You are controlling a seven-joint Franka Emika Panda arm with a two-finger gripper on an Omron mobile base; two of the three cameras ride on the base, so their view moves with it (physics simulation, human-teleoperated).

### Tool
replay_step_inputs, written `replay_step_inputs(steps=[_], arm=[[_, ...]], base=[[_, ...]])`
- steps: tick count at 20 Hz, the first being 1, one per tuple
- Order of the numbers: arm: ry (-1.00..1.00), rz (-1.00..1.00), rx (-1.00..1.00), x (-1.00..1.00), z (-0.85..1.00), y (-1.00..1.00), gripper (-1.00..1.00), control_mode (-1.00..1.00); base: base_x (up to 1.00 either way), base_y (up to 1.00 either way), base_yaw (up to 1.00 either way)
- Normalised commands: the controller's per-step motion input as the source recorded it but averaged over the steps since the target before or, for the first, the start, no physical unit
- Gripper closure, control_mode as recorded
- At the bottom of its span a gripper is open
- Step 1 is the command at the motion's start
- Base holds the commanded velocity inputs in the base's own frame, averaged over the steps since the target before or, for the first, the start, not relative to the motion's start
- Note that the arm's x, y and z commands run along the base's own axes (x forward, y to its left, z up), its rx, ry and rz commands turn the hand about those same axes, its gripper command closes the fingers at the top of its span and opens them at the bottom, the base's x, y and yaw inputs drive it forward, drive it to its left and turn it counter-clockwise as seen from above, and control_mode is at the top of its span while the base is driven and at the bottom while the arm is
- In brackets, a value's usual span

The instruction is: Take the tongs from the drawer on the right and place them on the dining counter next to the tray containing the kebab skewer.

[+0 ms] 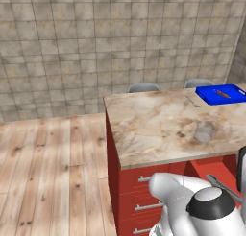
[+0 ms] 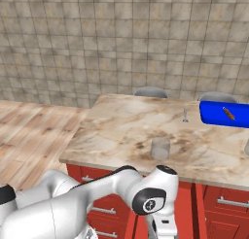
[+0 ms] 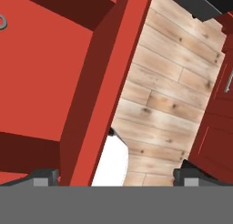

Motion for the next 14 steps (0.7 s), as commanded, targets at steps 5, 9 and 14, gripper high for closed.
replay_step_inputs(steps=[5,9,14], arm=[[0.0,0.08,0.05,0.2,0.0,0.0,-1.0,-1.0],[-0.03,0.15,0.0,0.17,0.0,0.01,-1.0,-1.0],[-0.13,0.09,0.0,0.0,0.0,0.0,-1.0,-1.0]], base=[[0.0,0.0,0.0],[0.0,0.0,0.0],[0.0,0.0,0.0]])
